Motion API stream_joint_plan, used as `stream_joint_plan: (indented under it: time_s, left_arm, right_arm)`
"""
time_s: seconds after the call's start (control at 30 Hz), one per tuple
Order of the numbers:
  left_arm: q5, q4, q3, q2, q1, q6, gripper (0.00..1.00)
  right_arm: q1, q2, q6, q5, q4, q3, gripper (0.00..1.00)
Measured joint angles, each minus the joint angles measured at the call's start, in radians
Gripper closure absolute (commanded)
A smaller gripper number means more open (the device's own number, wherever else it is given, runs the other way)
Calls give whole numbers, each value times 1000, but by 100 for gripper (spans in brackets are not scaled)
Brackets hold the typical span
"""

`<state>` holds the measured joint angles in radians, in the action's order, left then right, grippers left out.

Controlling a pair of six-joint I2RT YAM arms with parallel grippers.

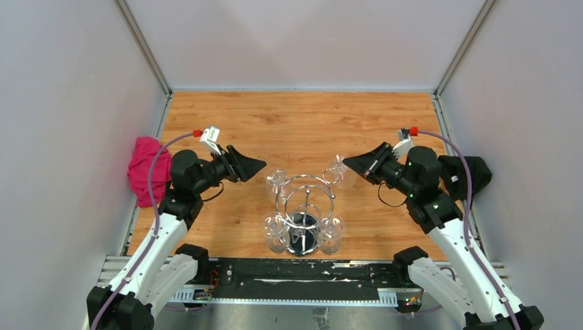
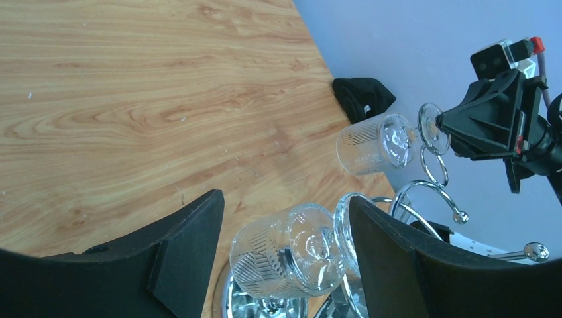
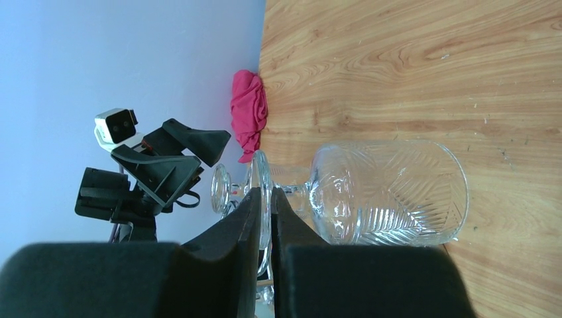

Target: Take the wine glass off the wine glass rack

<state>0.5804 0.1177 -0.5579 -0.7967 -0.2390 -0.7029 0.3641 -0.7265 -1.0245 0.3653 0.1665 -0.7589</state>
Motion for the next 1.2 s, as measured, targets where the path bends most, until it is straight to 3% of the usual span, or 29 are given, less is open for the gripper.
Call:
stream_joint_plan:
  time_s: [0.37,0.87,1.03,1.2]
  left_arm:
    - [-6,-1,-13,-37,0,5,21]
    - [3,91,-213,-283,0,11,21]
    - [96,315,-265,-428,0,-57,21]
    - [193,811,-280,-637,15,-327,24]
  right_arm:
    - [-10,-85,97,-62,40,-89,100]
    - [-69,-359,202,-45,12,-346,100]
    - [-108,-484,113,77,-169,-398,100]
    - [-125,-583,13,187,-314,-454,100]
